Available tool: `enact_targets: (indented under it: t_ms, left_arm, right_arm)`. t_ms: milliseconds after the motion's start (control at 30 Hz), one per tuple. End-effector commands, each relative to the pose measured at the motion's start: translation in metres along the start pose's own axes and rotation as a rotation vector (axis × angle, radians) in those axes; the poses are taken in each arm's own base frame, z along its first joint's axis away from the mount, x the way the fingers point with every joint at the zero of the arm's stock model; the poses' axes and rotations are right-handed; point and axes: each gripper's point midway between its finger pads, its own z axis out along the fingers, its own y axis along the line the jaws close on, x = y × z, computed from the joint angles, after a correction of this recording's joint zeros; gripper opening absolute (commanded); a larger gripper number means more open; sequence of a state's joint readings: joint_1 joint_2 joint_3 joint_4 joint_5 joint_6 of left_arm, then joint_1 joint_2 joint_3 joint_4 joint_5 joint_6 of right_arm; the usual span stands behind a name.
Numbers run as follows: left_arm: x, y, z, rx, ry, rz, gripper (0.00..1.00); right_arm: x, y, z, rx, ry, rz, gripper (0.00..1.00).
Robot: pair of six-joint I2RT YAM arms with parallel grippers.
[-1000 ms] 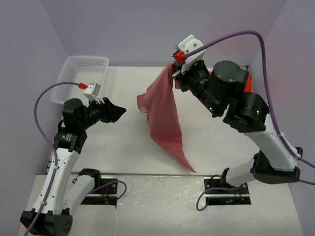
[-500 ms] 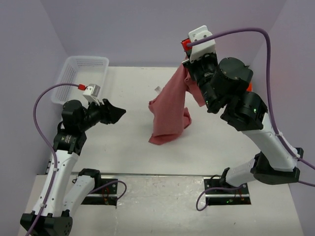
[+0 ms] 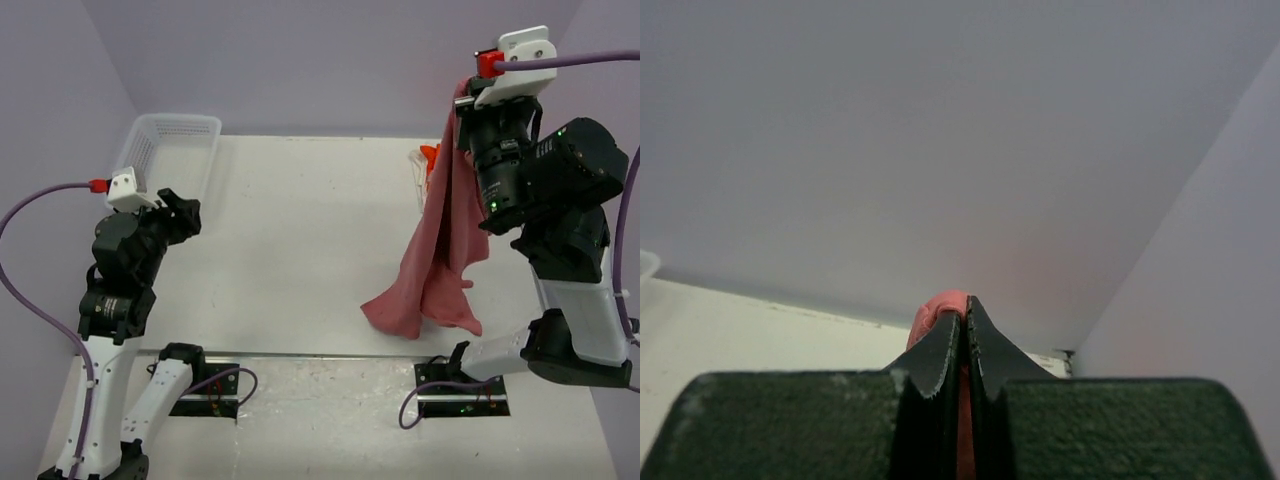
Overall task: Fold and stack the t-shirts
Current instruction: Flatten out the tshirt
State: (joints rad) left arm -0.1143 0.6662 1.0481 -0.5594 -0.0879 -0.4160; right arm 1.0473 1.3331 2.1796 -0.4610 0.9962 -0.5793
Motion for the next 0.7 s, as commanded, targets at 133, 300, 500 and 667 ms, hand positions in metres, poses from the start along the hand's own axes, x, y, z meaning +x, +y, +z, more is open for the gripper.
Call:
enact_targets:
  t_ms: [133,300,500,667]
  left_arm:
    - [0.019,0.015,0.003,-0.067,0.05,0.01,0.64]
    - [0.009,0.023,-0.009,-0.116,0.036,0.029,0.67]
    - [0.004,0.035,-0.016,-0.179,0.041,0.082,0.7]
    - [0.029,0.012,-0.001,-0.038,0.146,0.093,0.7]
  right_arm:
    - [0.052,0.224,-0.006,-0.719,0.13,0.005,0.0]
    - [0.097,0.338,-0.015,-0.994,0.263,0.01,0.37]
    - [0.106,0.319,-0.004,-0.859,0.27,0.092,0.99]
    - [0.143,0.225,0.013,-0.554,0.401,0.163,0.99]
